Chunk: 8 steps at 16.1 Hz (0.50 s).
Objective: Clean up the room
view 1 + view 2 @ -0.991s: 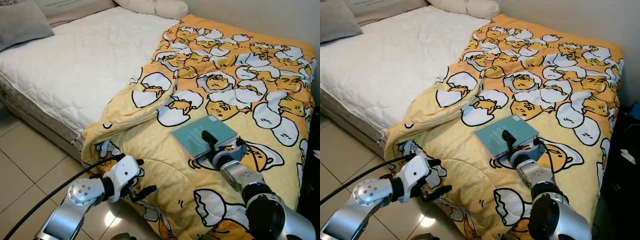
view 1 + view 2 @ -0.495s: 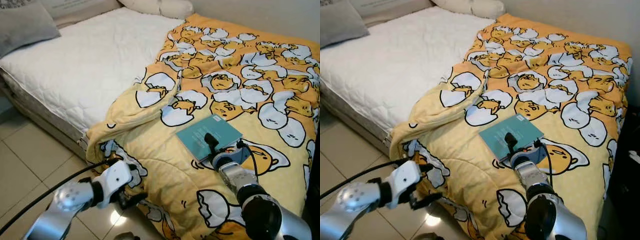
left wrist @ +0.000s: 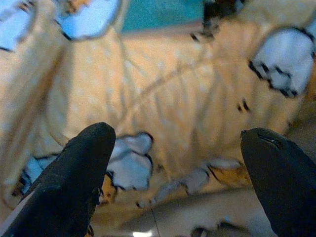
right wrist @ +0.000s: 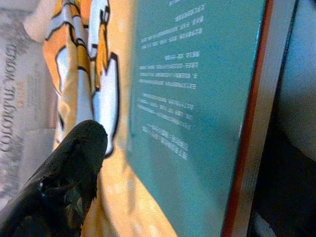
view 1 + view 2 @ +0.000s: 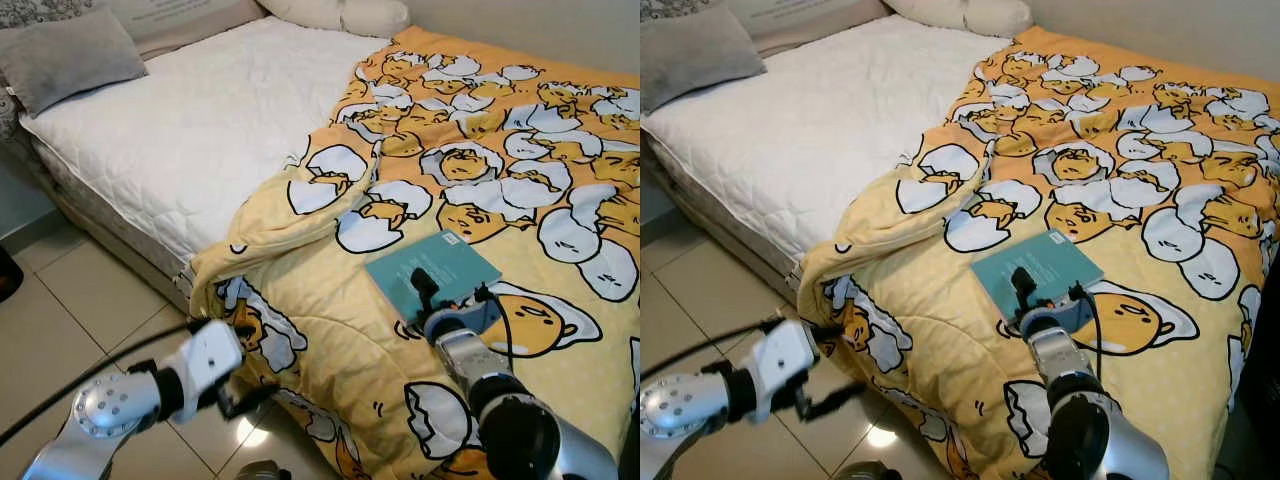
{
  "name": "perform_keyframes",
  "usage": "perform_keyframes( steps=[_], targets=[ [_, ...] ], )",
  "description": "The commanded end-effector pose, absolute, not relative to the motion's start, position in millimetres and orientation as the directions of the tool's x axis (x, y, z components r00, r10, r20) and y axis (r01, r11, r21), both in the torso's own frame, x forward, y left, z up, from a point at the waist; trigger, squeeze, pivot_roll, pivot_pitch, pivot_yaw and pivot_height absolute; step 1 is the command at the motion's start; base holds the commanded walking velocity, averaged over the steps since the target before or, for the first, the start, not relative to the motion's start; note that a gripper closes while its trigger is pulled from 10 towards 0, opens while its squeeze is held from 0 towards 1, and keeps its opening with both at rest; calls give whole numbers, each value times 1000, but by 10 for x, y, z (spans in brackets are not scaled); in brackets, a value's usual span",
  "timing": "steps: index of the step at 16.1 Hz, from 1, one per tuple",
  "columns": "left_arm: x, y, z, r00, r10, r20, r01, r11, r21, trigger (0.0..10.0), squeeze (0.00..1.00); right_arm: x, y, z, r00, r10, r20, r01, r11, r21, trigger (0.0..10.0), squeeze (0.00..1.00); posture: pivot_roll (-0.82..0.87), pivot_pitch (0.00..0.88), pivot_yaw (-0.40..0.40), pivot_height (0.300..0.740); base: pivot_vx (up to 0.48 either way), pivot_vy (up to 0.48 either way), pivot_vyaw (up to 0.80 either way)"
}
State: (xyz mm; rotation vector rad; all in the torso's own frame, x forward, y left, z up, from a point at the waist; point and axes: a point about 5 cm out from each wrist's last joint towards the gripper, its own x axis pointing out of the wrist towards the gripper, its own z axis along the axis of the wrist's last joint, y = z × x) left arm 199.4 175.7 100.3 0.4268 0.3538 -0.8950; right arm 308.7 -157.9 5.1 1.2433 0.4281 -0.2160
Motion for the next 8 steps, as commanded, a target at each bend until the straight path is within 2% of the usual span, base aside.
perform_keyframes(
  steps=[1, 4, 5, 6, 7, 8],
  targets=[
    [2049, 1746, 1074, 612, -664, -429, 783, 583, 215, 10000, 424, 3202, -1505, 174, 926, 71, -370, 343, 248, 906, 10000, 0, 322, 22, 56, 740, 0, 0, 0],
    [2071, 1721, 1092, 616, -669, -416, 780, 589, 211, 10000, 427, 3277, -1485, 262, 939, 69, -338, 314, 239, 919, 10000, 0, 325, 21, 42, 740, 0, 0, 0],
    [2068, 1718, 1093, 615, -669, -418, 782, 588, 207, 10000, 424, 3286, -1485, 270, 937, 65, -343, 320, 238, 917, 6941, 0, 329, 20, 37, 740, 0, 0, 0],
    [2057, 1716, 1093, 613, -669, -420, 782, 590, 202, 10000, 427, 3293, -1488, 275, 935, 59, -349, 326, 239, 915, 4431, 0, 332, 21, 32, 740, 0, 0, 0],
    [2040, 1719, 1090, 611, -668, -424, 782, 592, 194, 10000, 427, 3299, -1494, 277, 932, 47, -359, 338, 240, 910, 2078, 0, 336, 23, 25, 740, 0, 0, 0],
    [2036, 1721, 1088, 611, -668, -426, 782, 593, 193, 10000, 424, 3301, -1495, 278, 931, 45, -362, 342, 239, 909, 235, 0, 336, 23, 25, 740, 0, 0, 0]
  ],
)
